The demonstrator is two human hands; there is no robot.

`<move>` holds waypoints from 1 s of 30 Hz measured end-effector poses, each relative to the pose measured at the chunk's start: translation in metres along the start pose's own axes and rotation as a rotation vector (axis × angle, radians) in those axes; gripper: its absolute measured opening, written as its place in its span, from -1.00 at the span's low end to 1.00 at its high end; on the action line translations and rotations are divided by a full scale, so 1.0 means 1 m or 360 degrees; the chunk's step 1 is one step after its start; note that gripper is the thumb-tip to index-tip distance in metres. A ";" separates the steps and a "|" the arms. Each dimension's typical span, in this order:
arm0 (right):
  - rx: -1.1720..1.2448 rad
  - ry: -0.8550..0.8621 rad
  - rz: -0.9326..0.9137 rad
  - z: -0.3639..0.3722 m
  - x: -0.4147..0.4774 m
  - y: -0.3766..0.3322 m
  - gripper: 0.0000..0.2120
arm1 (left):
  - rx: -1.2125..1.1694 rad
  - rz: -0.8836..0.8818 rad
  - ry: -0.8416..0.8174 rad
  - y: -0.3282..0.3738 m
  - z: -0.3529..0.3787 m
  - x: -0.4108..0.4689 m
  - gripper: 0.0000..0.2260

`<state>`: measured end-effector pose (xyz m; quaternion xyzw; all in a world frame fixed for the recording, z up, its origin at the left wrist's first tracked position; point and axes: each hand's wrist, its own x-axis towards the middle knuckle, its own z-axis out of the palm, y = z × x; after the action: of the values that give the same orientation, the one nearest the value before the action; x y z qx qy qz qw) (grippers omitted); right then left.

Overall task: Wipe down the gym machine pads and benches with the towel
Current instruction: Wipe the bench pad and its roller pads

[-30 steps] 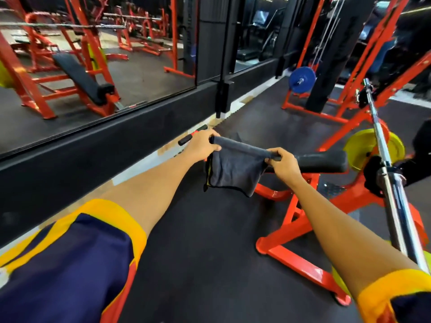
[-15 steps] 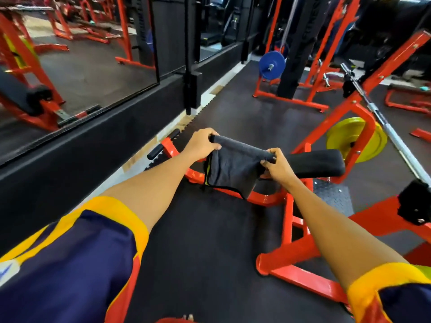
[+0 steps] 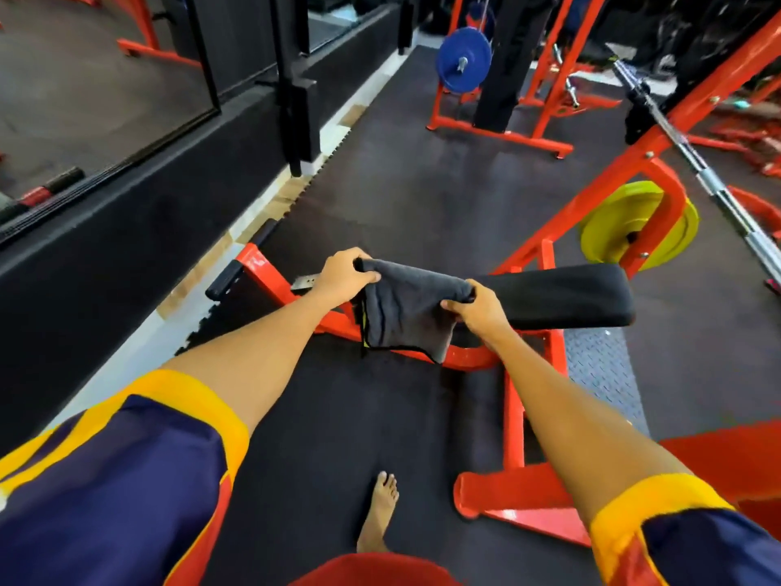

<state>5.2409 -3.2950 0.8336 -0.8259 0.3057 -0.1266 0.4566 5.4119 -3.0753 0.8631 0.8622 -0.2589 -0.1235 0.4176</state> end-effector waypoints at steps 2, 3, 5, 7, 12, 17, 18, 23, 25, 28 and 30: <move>0.0012 -0.0002 0.0070 0.008 0.040 0.013 -0.77 | 0.0005 -0.0024 -0.0016 -0.006 0.011 0.035 -0.82; 0.0021 -0.0022 0.0093 0.012 0.053 0.017 -0.77 | 0.0004 -0.0031 -0.0026 -0.007 0.016 0.045 -0.82; 0.0038 -0.0060 0.0129 0.020 0.088 0.020 -0.78 | -0.0013 -0.0066 -0.0023 -0.012 0.023 0.075 -0.81; 0.0025 -0.0114 0.0154 0.025 0.117 0.017 -0.80 | -0.0072 -0.0095 0.0013 -0.019 0.031 0.097 -0.83; 0.0016 -0.0198 0.0208 0.044 0.189 0.008 -0.82 | -0.0117 -0.0229 -0.0040 -0.054 0.042 0.149 -0.84; -0.0032 -0.0259 0.0245 0.080 0.263 0.003 -0.82 | -0.0104 -0.0367 -0.0082 -0.096 0.043 0.229 -0.84; -0.0040 -0.0253 0.0251 0.083 0.268 0.002 -0.82 | -0.0102 -0.0361 -0.0097 -0.100 0.044 0.236 -0.84; -0.0111 -0.0247 0.0377 0.135 0.342 0.009 -0.77 | -0.0206 -0.0471 -0.0238 -0.157 0.056 0.311 -0.80; -0.0124 -0.0286 0.0425 0.156 0.369 0.008 -0.73 | -0.0261 -0.0573 -0.0275 -0.179 0.060 0.332 -0.74; -0.0133 -0.0330 0.0459 0.184 0.400 0.009 -0.67 | -0.0280 -0.0706 -0.0335 -0.210 0.068 0.352 -0.71; -0.0200 -0.0381 0.0468 0.201 0.418 0.014 -0.68 | -0.0268 -0.0808 -0.0353 -0.228 0.075 0.360 -0.72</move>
<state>5.6603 -3.4241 0.6819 -0.8084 0.3739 0.0599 0.4507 5.7588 -3.2048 0.6390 0.8429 -0.0679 -0.3387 0.4126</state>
